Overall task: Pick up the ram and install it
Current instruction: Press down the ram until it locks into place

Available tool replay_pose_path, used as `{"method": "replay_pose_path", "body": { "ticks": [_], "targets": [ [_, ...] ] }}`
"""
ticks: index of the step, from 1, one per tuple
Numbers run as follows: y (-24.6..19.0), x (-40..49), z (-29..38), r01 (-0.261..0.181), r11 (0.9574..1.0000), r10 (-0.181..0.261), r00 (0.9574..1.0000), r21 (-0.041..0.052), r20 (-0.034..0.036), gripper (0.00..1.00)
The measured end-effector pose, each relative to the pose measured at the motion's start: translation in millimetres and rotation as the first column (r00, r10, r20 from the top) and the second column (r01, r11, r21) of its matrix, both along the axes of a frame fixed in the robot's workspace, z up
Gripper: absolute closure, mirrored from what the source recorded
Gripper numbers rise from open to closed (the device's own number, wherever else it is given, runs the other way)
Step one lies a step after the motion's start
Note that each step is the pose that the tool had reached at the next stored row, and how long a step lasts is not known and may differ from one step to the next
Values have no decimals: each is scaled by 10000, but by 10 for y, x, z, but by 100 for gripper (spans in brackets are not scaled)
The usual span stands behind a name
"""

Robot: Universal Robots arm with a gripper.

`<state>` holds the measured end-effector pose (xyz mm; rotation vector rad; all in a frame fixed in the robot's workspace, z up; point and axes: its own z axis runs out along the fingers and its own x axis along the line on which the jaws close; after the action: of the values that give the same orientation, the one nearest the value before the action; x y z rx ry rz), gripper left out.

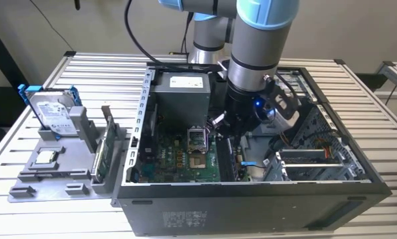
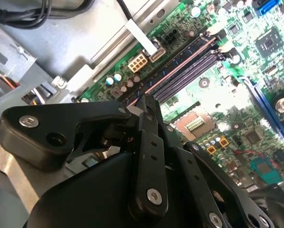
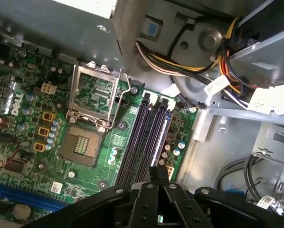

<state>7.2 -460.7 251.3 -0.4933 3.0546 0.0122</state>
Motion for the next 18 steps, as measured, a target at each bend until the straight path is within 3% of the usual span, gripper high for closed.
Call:
{"method": "replay_pose_path", "body": {
  "ticks": [8,18],
  "targets": [
    [0,0,-2,-1024,9947,1024,9947,68,-43,89],
    [0,0,-20,-1385,9903,1386,9902,81,-144,89]
  ]
}}
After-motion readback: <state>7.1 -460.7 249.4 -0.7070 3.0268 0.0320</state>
